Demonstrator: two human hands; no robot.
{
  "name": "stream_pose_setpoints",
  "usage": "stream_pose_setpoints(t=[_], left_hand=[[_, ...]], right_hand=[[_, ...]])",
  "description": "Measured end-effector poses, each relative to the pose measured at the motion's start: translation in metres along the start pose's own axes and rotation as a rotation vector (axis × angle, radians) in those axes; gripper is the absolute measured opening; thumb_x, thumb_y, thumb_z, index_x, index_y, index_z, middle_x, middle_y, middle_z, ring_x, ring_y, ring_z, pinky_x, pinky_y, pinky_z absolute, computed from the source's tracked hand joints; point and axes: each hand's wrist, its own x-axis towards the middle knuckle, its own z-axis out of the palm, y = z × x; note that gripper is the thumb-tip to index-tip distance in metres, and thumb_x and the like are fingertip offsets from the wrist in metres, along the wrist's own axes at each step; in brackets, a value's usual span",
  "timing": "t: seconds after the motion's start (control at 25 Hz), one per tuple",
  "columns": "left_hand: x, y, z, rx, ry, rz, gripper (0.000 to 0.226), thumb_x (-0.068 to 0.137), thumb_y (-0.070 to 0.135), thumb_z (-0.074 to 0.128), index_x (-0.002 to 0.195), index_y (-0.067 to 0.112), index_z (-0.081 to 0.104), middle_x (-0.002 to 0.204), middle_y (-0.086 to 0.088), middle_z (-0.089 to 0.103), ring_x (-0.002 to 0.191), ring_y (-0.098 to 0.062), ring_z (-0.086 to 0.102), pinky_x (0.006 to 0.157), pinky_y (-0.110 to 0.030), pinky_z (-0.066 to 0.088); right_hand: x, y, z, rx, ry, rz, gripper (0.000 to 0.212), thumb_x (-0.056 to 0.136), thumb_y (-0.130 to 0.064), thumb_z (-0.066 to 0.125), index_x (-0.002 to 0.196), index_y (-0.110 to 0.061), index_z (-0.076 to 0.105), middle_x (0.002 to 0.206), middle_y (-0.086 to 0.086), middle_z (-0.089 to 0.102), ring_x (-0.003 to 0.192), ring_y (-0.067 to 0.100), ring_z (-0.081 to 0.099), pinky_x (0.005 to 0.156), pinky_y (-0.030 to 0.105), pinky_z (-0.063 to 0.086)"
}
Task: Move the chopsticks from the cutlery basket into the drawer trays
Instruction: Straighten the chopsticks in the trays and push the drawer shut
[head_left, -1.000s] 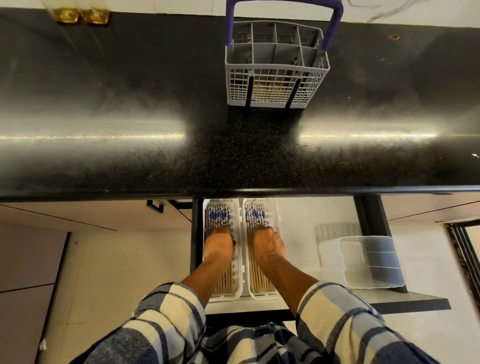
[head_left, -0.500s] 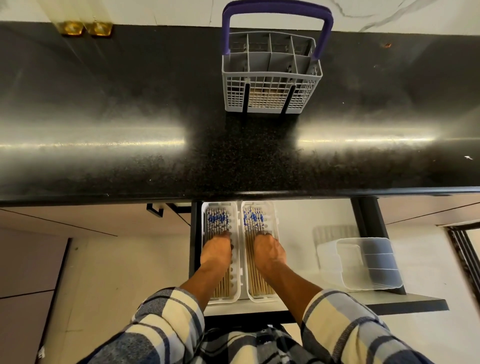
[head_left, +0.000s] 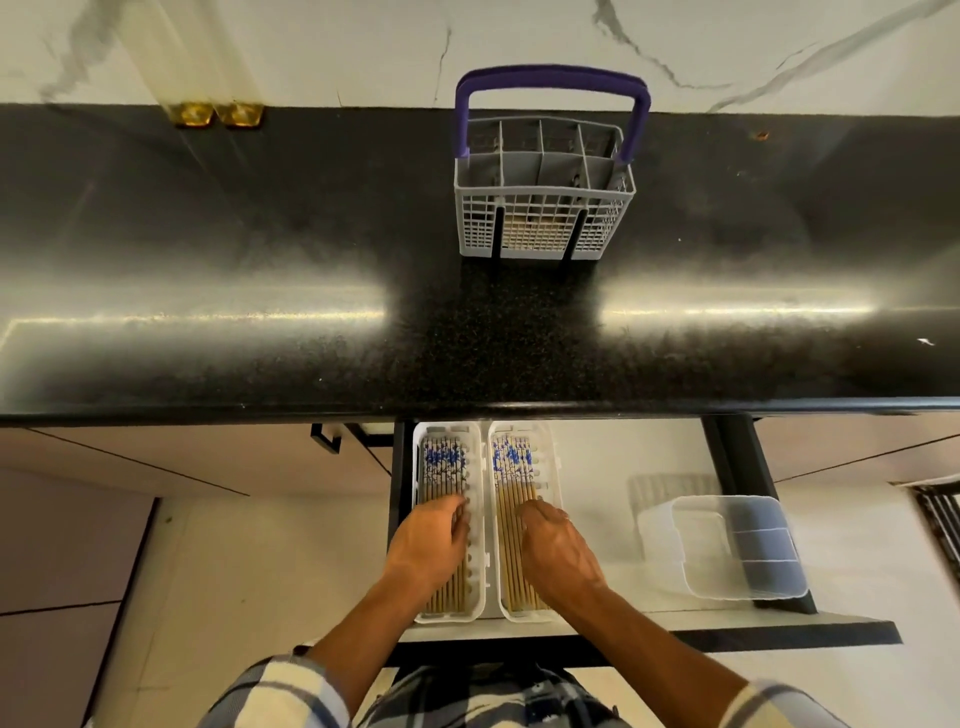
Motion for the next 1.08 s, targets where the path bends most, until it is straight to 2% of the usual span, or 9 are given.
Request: stream_pose_setpoints(t=[0.08,0.16,0.28,0.44,0.56,0.68,0.76,0.96,1.08], left_hand=[[-0.005,0.002,0.003,0.055,0.027,0.024,0.045,0.101,0.041,0.042,0.144,0.025,0.041,0.144,0.000,0.050,0.134,-0.017,0.044,0.112,-0.033,0.036],[-0.006,0.005,0.003,0.158,0.038,0.037,0.057,0.102,0.047,0.032,0.154,0.025,0.021,0.161,-0.001,0.024,0.150,-0.021,0.016,0.121,-0.035,0.010],[-0.006,0.008,0.004,0.252,0.076,0.073,0.065,0.102,0.052,0.020,0.157,0.023,0.003,0.165,-0.002,0.001,0.151,-0.018,-0.008,0.116,-0.032,-0.009],[-0.015,0.014,0.001,0.300,0.108,0.117,0.085,0.084,0.068,-0.010,0.156,0.022,-0.003,0.165,-0.002,-0.006,0.145,-0.016,-0.021,0.115,-0.032,-0.015],[-0.031,0.009,0.018,0.325,0.131,0.128,0.085,0.083,0.066,-0.011,0.155,0.022,-0.003,0.164,-0.003,-0.007,0.147,-0.020,-0.024,0.117,-0.030,-0.023],[-0.047,0.003,0.033,0.370,0.038,0.078,0.073,0.098,0.065,0.019,0.153,0.017,0.028,0.159,-0.009,0.029,0.150,-0.023,-0.008,0.116,-0.036,-0.006],[-0.055,0.002,0.038,0.423,0.049,0.078,0.071,0.097,0.065,0.030,0.149,0.017,0.037,0.153,-0.007,0.041,0.147,-0.021,0.003,0.116,-0.039,0.000],[-0.069,-0.004,0.041,0.454,0.132,0.133,0.072,0.094,0.068,0.034,0.147,0.019,0.041,0.153,-0.005,0.041,0.147,-0.020,0.009,0.116,-0.039,0.002],[-0.065,-0.002,0.040,0.437,0.175,0.142,0.072,0.095,0.066,0.033,0.149,0.019,0.035,0.155,-0.005,0.038,0.148,-0.021,0.010,0.115,-0.039,0.004]], right_hand=[[-0.006,0.004,0.004,-0.025,0.034,-0.069,0.043,0.096,-0.019,0.047,0.139,-0.014,0.046,0.142,0.007,0.053,0.134,0.028,0.047,0.111,0.040,0.042],[-0.009,0.002,0.003,-0.101,0.023,-0.098,0.058,0.098,-0.037,0.028,0.152,-0.013,0.028,0.160,0.010,0.030,0.150,0.030,0.019,0.123,0.045,0.019],[-0.008,0.001,-0.001,-0.173,0.034,-0.123,0.089,0.086,-0.061,-0.019,0.157,-0.015,0.010,0.166,0.007,0.006,0.153,0.026,-0.005,0.123,0.044,-0.003],[-0.010,0.011,-0.003,-0.210,0.004,-0.106,0.098,0.075,-0.068,-0.026,0.157,-0.020,-0.002,0.166,0.002,-0.007,0.151,0.021,-0.016,0.123,0.044,-0.007],[-0.017,0.024,-0.004,-0.190,0.019,-0.076,0.098,0.076,-0.071,-0.025,0.157,-0.021,-0.002,0.166,0.000,-0.007,0.150,0.019,-0.017,0.123,0.042,-0.008],[-0.027,0.025,-0.010,-0.132,0.047,-0.071,0.098,0.077,-0.072,-0.023,0.158,-0.022,-0.001,0.165,-0.002,-0.008,0.150,0.018,-0.017,0.123,0.041,-0.011],[-0.037,0.029,-0.010,-0.108,0.049,-0.077,0.096,0.079,-0.074,-0.021,0.158,-0.023,0.001,0.163,-0.005,-0.010,0.151,0.016,-0.015,0.123,0.040,-0.009],[-0.069,0.046,-0.004,-0.249,0.090,-0.084,0.065,0.100,-0.061,0.023,0.147,-0.018,0.037,0.153,0.003,0.043,0.142,0.023,0.038,0.110,0.040,0.019],[-0.065,0.043,-0.003,-0.253,0.119,-0.104,0.063,0.101,-0.060,0.028,0.146,-0.018,0.040,0.153,0.002,0.043,0.143,0.023,0.036,0.110,0.041,0.018]])
